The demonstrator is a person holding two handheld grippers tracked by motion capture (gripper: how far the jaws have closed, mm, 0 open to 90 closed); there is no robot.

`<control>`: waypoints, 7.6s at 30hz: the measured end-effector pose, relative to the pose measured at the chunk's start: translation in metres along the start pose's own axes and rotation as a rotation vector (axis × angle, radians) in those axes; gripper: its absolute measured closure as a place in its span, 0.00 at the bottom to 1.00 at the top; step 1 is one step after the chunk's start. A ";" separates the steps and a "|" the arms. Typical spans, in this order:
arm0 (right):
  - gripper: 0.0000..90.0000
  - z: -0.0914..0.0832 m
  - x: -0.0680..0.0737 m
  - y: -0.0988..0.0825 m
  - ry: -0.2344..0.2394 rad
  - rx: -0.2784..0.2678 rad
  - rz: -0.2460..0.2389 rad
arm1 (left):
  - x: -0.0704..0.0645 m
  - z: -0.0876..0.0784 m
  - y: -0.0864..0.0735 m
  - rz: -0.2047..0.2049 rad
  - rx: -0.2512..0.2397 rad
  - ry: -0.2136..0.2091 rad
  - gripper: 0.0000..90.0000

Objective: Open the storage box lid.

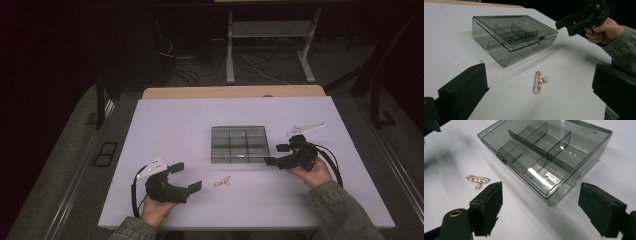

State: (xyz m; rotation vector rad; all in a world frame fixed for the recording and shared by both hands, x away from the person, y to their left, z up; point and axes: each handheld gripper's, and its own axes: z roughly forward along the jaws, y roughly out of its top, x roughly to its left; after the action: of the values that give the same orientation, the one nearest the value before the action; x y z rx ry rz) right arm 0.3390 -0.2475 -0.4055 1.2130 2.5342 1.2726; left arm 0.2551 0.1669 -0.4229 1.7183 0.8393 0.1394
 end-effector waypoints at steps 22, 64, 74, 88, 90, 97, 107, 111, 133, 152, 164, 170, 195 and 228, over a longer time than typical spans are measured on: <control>0.45 0.021 0.001 -0.008 -0.060 0.077 -0.062 | -0.002 0.001 0.000 0.013 0.010 0.000 0.00; 1.00 0.000 -0.003 -0.001 -0.026 -0.017 -0.107 | -0.003 0.001 0.001 0.003 0.007 0.004 0.00; 1.00 -0.005 -0.005 0.014 -0.005 -0.039 -0.093 | -0.007 0.002 0.011 -0.011 0.002 -0.001 0.00; 1.00 -0.012 -0.010 0.037 -0.001 -0.054 -0.102 | -0.007 0.025 0.047 0.072 0.027 -0.012 0.00; 1.00 -0.013 -0.011 0.040 0.000 -0.058 -0.098 | -0.005 0.027 0.053 0.079 0.026 -0.009 0.00; 1.00 -0.015 -0.014 0.048 0.003 -0.075 -0.099 | 0.007 0.037 0.068 0.084 0.026 0.004 0.03; 1.00 -0.017 -0.016 0.058 -0.002 -0.085 -0.097 | 0.027 0.056 0.080 0.064 0.024 0.029 0.06; 1.00 -0.016 -0.017 0.061 0.000 -0.093 -0.091 | 0.037 0.064 0.082 0.048 0.039 0.037 0.07; 1.00 -0.014 -0.023 0.081 -0.006 -0.098 -0.078 | 0.063 0.091 0.103 0.034 0.011 0.010 0.28; 1.00 -0.010 -0.032 0.086 -0.011 -0.102 -0.056 | 0.077 0.107 0.117 0.078 -0.015 -0.038 0.55; 0.98 -0.013 -0.034 0.088 -0.006 -0.108 -0.046 | 0.080 0.110 0.125 0.105 -0.021 -0.043 0.69; 0.82 -0.019 -0.041 0.082 -0.016 -0.122 -0.014 | 0.083 0.111 0.126 0.110 -0.028 -0.040 0.71; 0.74 0.007 -0.061 0.102 0.007 -0.165 -0.055 | 0.093 0.121 0.125 0.057 -0.060 -0.024 0.73; 0.77 0.015 -0.074 0.109 0.029 -0.189 -0.019 | 0.115 0.143 0.099 -0.020 0.009 0.006 0.74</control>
State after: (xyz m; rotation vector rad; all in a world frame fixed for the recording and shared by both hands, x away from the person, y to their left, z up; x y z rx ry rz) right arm 0.4633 -0.2489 -0.3599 1.1367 2.3721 1.4958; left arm 0.4566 0.1128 -0.4204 1.7185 0.8625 0.1275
